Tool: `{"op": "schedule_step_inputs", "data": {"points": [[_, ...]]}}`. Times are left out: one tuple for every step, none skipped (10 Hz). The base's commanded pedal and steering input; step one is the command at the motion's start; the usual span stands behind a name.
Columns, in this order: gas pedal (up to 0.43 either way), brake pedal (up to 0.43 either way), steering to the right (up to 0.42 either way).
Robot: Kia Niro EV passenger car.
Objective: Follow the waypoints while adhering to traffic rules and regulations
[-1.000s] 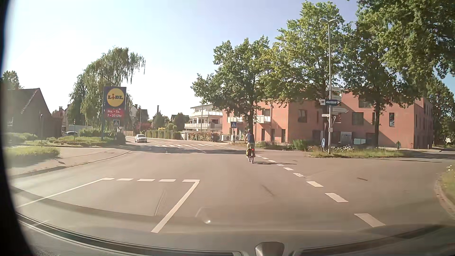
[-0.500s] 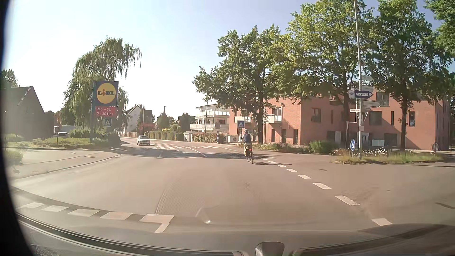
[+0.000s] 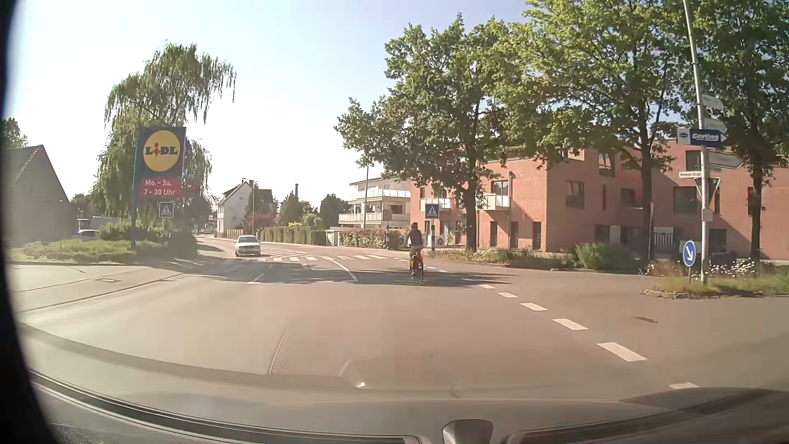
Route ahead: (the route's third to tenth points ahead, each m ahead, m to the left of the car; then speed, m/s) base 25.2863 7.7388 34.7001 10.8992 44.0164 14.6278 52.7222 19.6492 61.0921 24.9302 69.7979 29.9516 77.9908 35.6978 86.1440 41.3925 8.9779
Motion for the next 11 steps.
{"op": "schedule_step_inputs", "data": {"points": [[0.087,0.006,-0.026],[0.087,0.006,-0.026],[0.098,0.006,-0.026],[0.098,0.006,-0.027],[0.098,0.006,-0.028],[0.098,0.0,-0.029],[0.098,0.006,-0.031],[0.098,0.006,-0.035],[0.098,0.006,-0.037],[0.098,0.006,-0.038],[0.098,0.006,-0.039]]}}
